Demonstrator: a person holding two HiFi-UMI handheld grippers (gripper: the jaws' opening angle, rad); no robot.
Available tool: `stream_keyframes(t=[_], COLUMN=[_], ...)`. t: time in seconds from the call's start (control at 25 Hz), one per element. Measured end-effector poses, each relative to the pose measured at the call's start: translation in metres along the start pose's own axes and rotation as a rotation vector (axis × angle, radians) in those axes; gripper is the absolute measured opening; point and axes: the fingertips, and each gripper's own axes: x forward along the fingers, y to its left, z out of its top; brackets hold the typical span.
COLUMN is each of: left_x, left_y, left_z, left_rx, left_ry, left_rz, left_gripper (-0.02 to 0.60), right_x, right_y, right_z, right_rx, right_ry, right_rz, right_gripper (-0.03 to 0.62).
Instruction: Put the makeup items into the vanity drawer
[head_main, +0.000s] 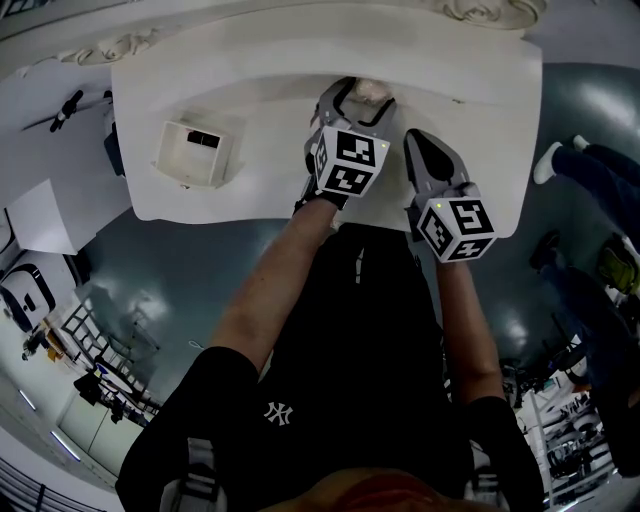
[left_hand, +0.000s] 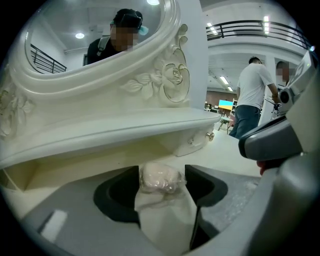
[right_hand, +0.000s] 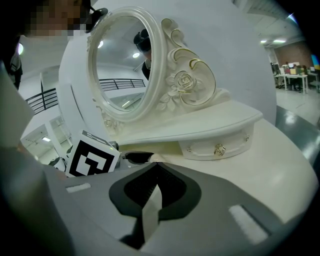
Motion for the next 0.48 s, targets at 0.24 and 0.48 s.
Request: stream_keyframes(t=[0.24, 0.48], left_x=[-0.007, -0.027], left_y=[0.002, 0.004], left_z=[0.004, 0.006], left_rx=[-0.01, -0.024], left_ry=[-0.015, -0.031], left_rz=[0.007, 0.022], left_gripper=[0.27, 0.27], right_x=[-0.001, -0.002], right_y=[0.001, 0.017], right_z=[0.006, 0.012], right_rx=[-0.007, -0.03], right_ry=[-0.007, -0.019], right_rz=[0.001, 0.029], right_gripper=[0.022, 0.022])
